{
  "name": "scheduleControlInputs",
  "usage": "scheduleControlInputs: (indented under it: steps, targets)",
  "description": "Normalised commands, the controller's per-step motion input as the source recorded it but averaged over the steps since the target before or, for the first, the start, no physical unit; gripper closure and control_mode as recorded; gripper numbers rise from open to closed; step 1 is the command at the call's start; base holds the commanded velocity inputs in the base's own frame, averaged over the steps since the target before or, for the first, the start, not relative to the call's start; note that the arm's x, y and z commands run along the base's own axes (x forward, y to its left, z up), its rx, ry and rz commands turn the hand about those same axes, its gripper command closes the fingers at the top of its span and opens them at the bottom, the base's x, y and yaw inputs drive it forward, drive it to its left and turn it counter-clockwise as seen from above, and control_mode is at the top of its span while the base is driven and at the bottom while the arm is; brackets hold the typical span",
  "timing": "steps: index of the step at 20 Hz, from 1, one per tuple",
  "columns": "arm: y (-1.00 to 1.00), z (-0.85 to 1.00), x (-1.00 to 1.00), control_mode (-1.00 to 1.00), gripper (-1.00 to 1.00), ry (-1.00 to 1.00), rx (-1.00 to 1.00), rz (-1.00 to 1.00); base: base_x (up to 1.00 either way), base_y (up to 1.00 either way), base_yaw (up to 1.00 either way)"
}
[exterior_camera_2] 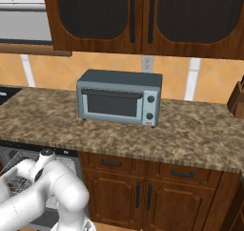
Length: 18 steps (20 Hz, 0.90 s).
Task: Pick up the cup and bowl from the counter, place them in the dishwasher, and close the dishwasher door.
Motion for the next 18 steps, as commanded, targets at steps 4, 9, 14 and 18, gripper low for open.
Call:
scheduleControlInputs:
  steps: [4, 9, 14, 18]
  targets:
    - [0.14, 0.51, -0.53, -1.0, -1.0, -0.01, -0.03, 0.05, 0.0, 0.0, 0.0]
    - [0.02, 0.23, -0.39, -1.0, -1.0, -0.02, 0.0, 0.02, 0.0, 0.0, 0.0]
    - [0.12, 0.4, -0.28, -1.0, -1.0, -0.15, 0.0, 0.06, 0.0, 0.0, 0.0]
    - [0.01, 0.57, -0.11, -1.0, -1.0, -0.2, 0.01, 0.1, 0.0, 0.0, 0.0]
